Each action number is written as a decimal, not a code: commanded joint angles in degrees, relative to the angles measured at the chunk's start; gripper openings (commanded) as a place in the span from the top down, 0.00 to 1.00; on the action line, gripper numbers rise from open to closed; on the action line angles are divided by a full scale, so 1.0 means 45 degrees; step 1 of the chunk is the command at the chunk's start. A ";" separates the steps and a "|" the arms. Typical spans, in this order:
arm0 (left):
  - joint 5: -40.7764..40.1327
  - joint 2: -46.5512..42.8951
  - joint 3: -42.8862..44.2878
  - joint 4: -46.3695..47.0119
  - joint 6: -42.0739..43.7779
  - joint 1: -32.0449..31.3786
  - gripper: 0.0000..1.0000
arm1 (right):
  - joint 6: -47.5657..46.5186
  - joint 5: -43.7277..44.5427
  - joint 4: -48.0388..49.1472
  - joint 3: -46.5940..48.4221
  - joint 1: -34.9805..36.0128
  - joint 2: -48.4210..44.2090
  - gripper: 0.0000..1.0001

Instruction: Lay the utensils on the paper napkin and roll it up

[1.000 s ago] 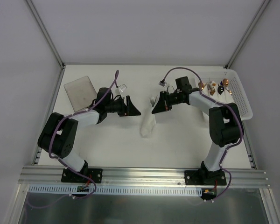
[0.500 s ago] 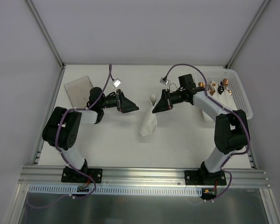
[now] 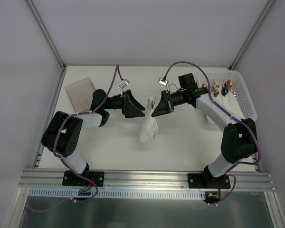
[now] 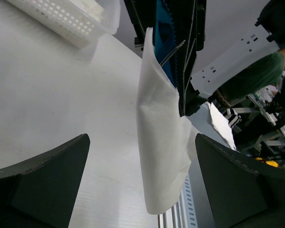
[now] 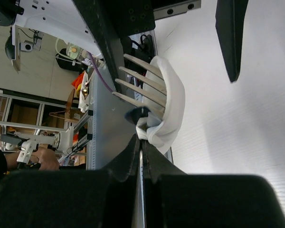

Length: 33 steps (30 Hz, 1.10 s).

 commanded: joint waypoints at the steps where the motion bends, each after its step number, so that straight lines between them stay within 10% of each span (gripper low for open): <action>1: 0.0727 -0.0792 0.0574 0.1469 -0.0155 -0.0464 0.04 | 0.0025 -0.1005 -0.0035 0.0745 0.0166 -0.0748 1.00; 14: 0.0824 -0.0695 0.0692 0.2796 -0.1248 -0.1286 0.11 | 0.0123 -0.1299 -0.0172 0.1000 0.0439 -0.0846 1.00; 24: 0.0747 -0.0910 0.0673 0.3129 -0.1503 -0.1286 0.50 | 0.0182 -0.1396 -0.0230 0.1117 0.0459 -0.0611 1.00; 33: 0.0532 -0.1261 0.0634 0.3284 -0.1619 -0.1324 0.67 | 0.0123 -0.1494 -0.0211 0.1137 0.0459 -0.0357 1.00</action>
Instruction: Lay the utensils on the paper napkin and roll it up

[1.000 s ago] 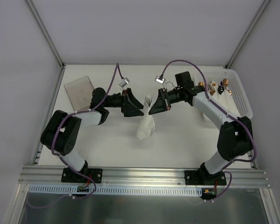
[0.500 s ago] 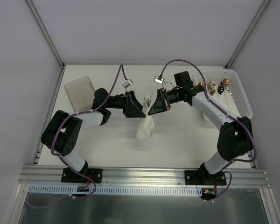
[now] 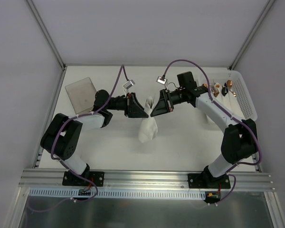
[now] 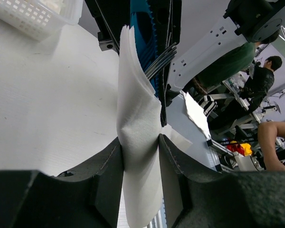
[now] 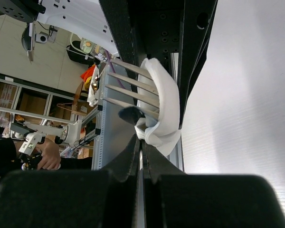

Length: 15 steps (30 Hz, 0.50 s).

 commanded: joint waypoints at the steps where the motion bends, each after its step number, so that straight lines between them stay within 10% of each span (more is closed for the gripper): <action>1: 0.0037 -0.0713 0.0357 0.3105 -0.0036 -0.0203 0.67 | 0.0065 -0.0761 0.0032 0.0636 0.0070 -0.0236 1.00; 15: -0.0061 -0.0791 0.0630 0.2560 0.0157 -0.0476 0.57 | 0.0065 -0.0897 -0.0065 0.0812 0.0090 -0.0060 1.00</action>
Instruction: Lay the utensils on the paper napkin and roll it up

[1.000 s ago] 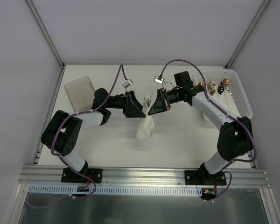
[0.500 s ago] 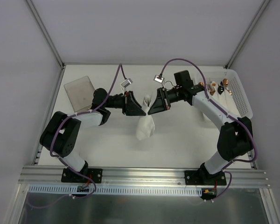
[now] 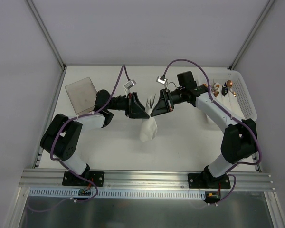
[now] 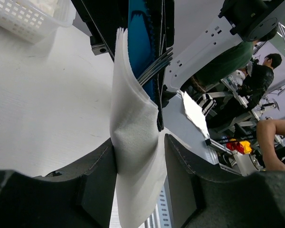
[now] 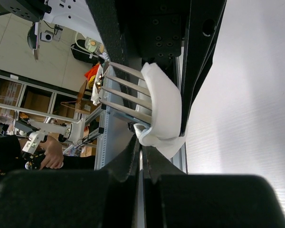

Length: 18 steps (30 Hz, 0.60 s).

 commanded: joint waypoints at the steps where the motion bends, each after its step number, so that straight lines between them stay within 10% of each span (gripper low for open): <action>1: 0.0012 -0.0674 0.0577 0.2428 0.0343 -0.0243 0.56 | 0.0065 -0.0635 0.0032 0.0783 0.0066 -0.0089 1.00; 10: 0.0012 -0.0675 0.0694 0.1547 0.0969 -0.0517 0.52 | 0.0084 -0.0694 -0.0046 0.0841 0.0104 -0.0050 1.00; 18: 0.0109 -0.0713 0.0655 0.1275 0.1164 -0.0575 0.74 | 0.0084 -0.0752 -0.0066 0.0861 0.0066 0.0047 1.00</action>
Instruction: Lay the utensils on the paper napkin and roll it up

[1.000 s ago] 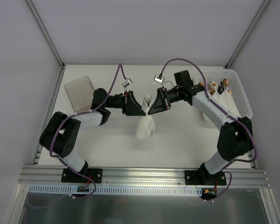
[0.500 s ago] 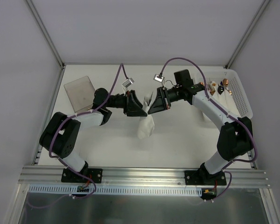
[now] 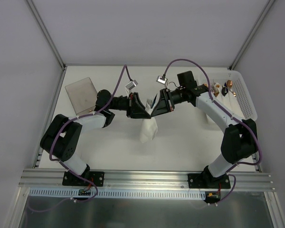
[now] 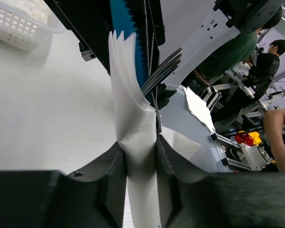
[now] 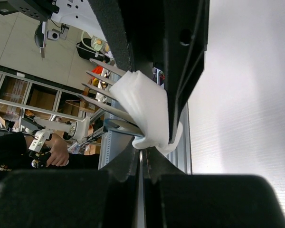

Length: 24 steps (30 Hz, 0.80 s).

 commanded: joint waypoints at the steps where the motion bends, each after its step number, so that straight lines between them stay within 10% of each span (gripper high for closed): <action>1: 0.0104 -0.0636 0.0417 0.1279 0.0567 -0.0250 0.80 | 0.0075 -0.0393 0.0192 0.0696 0.0066 0.0004 1.00; 6: 0.0046 -0.0792 0.0398 0.0480 0.0957 -0.0250 1.00 | 0.0016 -0.0374 0.0153 0.0676 0.0007 0.0043 1.00; 12: -0.0539 -0.1065 0.0398 -0.0829 0.1641 -0.0133 1.00 | 0.0016 -0.0277 0.0133 0.0755 -0.0168 0.0101 0.98; 18: -0.2704 -0.2078 0.0358 -0.3150 0.2791 0.0432 1.00 | 0.0406 0.0484 0.0114 0.1106 -0.0793 0.0063 0.66; 24: -0.6234 -0.3270 0.0574 -0.6493 0.3868 0.0824 1.00 | 0.0602 0.3481 0.0075 0.1302 -0.1593 -0.0522 0.65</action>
